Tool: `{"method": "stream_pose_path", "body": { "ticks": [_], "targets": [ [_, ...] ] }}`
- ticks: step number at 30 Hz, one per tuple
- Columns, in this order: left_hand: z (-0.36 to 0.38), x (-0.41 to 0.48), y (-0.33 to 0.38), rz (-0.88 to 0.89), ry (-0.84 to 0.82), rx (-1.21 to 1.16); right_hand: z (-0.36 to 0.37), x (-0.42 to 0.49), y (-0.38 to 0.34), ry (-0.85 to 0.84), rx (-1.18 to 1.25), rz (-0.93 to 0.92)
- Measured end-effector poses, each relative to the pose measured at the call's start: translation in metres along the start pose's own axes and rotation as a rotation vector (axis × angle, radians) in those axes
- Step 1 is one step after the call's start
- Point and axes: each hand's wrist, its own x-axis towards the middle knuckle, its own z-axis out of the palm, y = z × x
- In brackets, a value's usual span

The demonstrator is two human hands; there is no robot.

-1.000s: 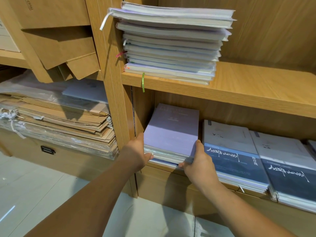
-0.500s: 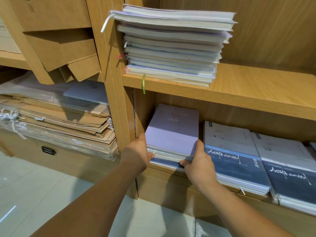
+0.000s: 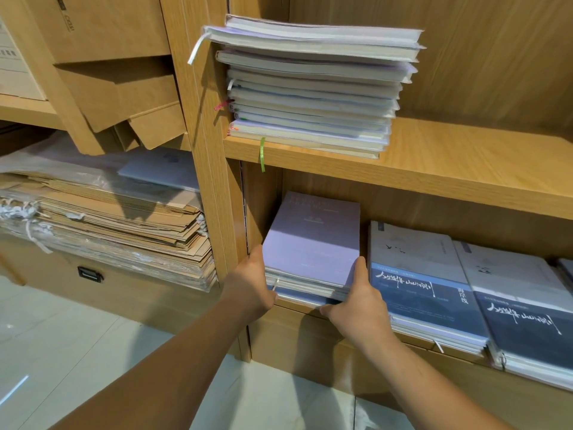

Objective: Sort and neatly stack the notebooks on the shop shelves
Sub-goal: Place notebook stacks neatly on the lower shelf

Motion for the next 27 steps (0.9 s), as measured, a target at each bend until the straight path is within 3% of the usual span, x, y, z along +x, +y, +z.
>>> {"method": "stream_pose_path", "body": {
  "ticks": [10,19,27],
  "targets": [
    [-0.006,-0.008,-0.015,0.078,-0.041,-0.202,0.004,-0.014,0.004,-0.007,0.128,-0.039],
    [-0.014,-0.001,-0.018,0.184,-0.071,-0.232,-0.013,-0.003,0.01,-0.052,0.178,-0.064],
    [-0.016,0.003,-0.011,0.116,-0.073,-0.159,-0.022,0.005,0.001,-0.069,0.157,0.033]
  ]
}}
